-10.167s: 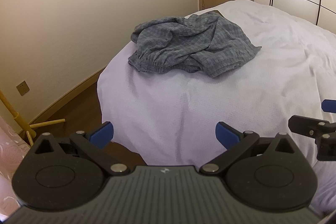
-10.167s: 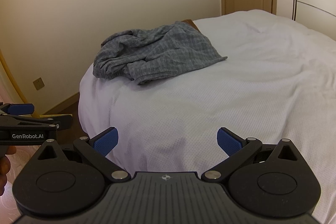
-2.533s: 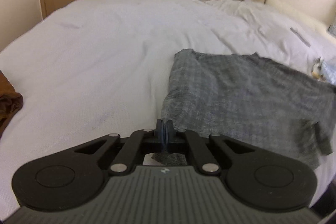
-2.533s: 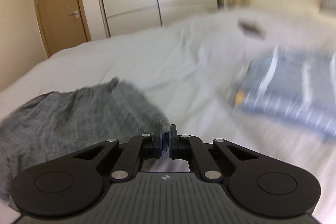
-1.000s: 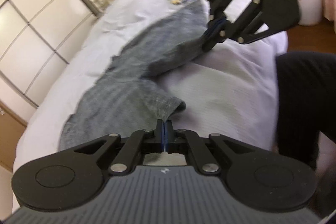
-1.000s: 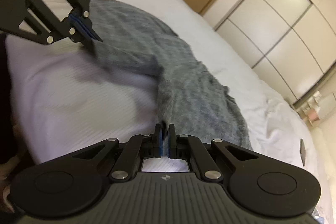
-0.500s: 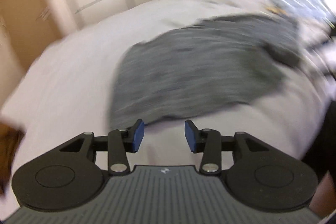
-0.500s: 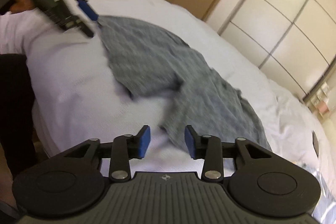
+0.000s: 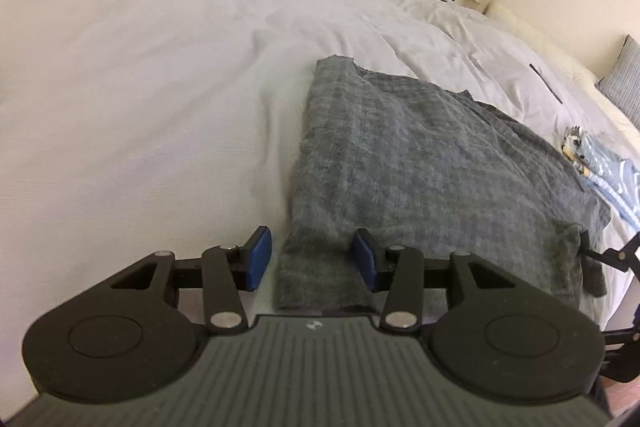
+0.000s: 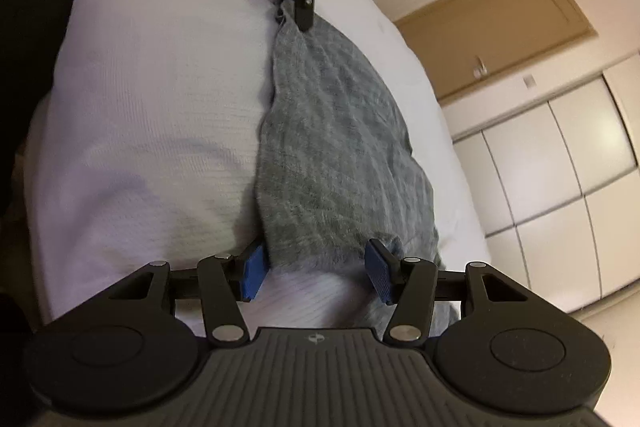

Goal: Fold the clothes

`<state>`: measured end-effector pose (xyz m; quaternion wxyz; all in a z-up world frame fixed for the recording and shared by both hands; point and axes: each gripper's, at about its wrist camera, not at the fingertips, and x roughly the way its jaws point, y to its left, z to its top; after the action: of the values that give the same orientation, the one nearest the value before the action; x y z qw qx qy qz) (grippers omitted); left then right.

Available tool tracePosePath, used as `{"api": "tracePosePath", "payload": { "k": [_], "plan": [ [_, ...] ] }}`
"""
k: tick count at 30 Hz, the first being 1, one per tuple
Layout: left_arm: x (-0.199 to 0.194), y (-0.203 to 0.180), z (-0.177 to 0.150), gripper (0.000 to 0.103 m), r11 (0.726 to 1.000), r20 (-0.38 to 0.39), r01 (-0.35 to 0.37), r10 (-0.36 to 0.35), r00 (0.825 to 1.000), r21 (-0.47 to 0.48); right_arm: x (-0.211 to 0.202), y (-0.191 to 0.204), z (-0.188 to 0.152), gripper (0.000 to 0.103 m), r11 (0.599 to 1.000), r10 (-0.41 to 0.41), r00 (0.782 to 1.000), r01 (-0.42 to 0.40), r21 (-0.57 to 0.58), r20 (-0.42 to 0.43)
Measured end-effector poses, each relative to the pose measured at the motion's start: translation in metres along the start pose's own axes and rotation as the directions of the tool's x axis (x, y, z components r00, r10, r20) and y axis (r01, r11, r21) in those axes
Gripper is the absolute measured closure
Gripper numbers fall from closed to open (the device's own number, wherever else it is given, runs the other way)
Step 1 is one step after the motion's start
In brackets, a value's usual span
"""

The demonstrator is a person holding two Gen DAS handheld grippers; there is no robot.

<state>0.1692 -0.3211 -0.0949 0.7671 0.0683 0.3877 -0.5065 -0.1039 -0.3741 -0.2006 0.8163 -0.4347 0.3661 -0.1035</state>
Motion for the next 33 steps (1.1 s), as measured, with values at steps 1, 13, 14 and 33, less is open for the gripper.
{"api": "tracePosePath", "payload": {
  "k": [1,13,14,33],
  "plan": [
    [0.001,0.000,0.001,0.073,1.000,-0.003,0.014,-0.014,1.000,-0.008,0.004,-0.002,0.000,0.052,1.000,-0.003,1.000,0.003,-0.012,0.004],
    [-0.010,0.018,-0.004,0.088,0.996,-0.010,0.078,-0.078,0.997,-0.053,-0.014,-0.055,-0.017,0.038,0.731,0.259,0.958,-0.276,0.624,0.120],
    [-0.010,0.018,-0.005,0.087,0.995,-0.010,0.081,-0.082,0.997,-0.056,-0.012,-0.059,-0.025,0.038,0.655,0.275,0.951,-0.292,0.697,0.141],
    [-0.062,0.006,0.004,0.102,0.999,0.109,0.054,-0.054,0.993,0.011,0.015,-0.085,-0.078,0.099,-0.270,0.241,0.870,-0.365,0.891,0.429]
  ]
}}
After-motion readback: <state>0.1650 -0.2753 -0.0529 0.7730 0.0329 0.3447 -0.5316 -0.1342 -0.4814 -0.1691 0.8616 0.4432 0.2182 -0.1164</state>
